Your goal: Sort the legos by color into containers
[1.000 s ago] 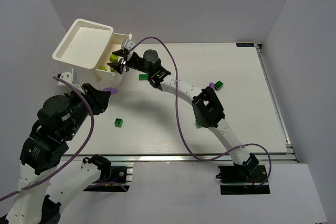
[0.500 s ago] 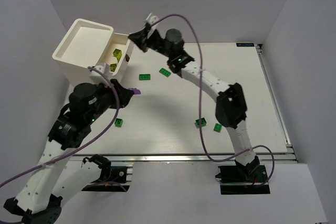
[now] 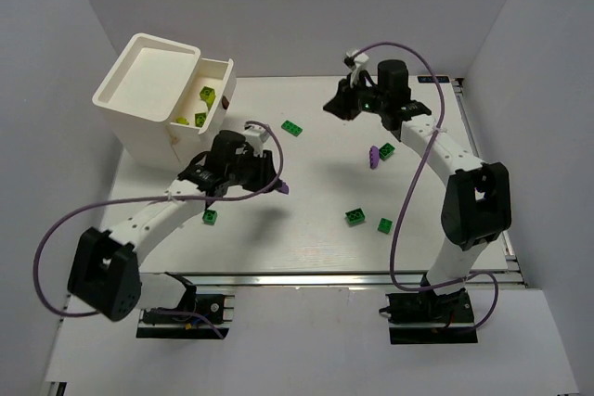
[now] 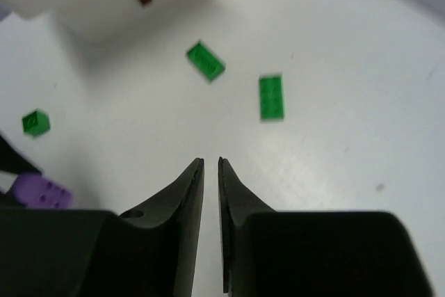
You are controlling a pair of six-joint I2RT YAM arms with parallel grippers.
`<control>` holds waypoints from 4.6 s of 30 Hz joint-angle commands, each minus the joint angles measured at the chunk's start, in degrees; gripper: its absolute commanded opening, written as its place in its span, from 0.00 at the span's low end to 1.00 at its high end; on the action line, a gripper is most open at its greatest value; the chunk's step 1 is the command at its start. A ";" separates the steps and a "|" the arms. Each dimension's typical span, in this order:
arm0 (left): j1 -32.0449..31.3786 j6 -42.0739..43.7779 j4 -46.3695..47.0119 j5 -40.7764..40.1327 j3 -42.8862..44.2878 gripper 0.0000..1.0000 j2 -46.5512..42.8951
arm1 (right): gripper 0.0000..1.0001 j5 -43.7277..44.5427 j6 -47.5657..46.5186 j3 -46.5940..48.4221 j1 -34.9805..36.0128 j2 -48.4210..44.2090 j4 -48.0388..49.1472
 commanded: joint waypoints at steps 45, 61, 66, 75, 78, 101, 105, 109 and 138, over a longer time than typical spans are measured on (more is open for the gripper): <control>8.36 6.21 -27.99 -50.41 56.00 0.59 38.24 | 0.36 -11.52 -7.03 -9.84 -5.38 -4.97 -6.99; 14.86 5.68 -28.34 -52.17 60.05 0.82 40.79 | 0.36 -11.96 -6.41 -10.72 -5.81 -4.88 -5.50; 16.70 5.68 -27.99 -52.35 59.61 0.83 40.61 | 0.36 -11.79 -6.59 -10.81 -5.90 -4.88 -5.23; 16.71 5.33 -27.99 -51.13 60.40 0.74 40.08 | 0.36 -14.33 -10.10 -10.72 -5.82 -4.35 -6.20; 15.41 6.47 -26.50 -45.77 58.56 0.33 37.89 | 0.37 -15.65 -12.29 -10.55 -5.81 -4.27 -7.08; 16.62 -13.38 -21.13 -27.10 22.01 0.97 -13.93 | 0.76 -20.50 6.93 28.00 10.25 37.79 31.77; 15.93 -19.96 -17.45 -32.66 15.93 0.97 -16.44 | 0.76 -16.02 8.62 34.63 12.37 41.27 30.89; 15.30 -20.07 -14.19 -33.01 17.33 0.92 -9.33 | 0.76 -10.14 4.50 26.38 12.73 34.35 28.53; 4.93 -40.55 -47.68 -83.90 67.87 0.82 52.03 | 0.73 -12.04 -0.08 0.79 -3.61 11.91 14.46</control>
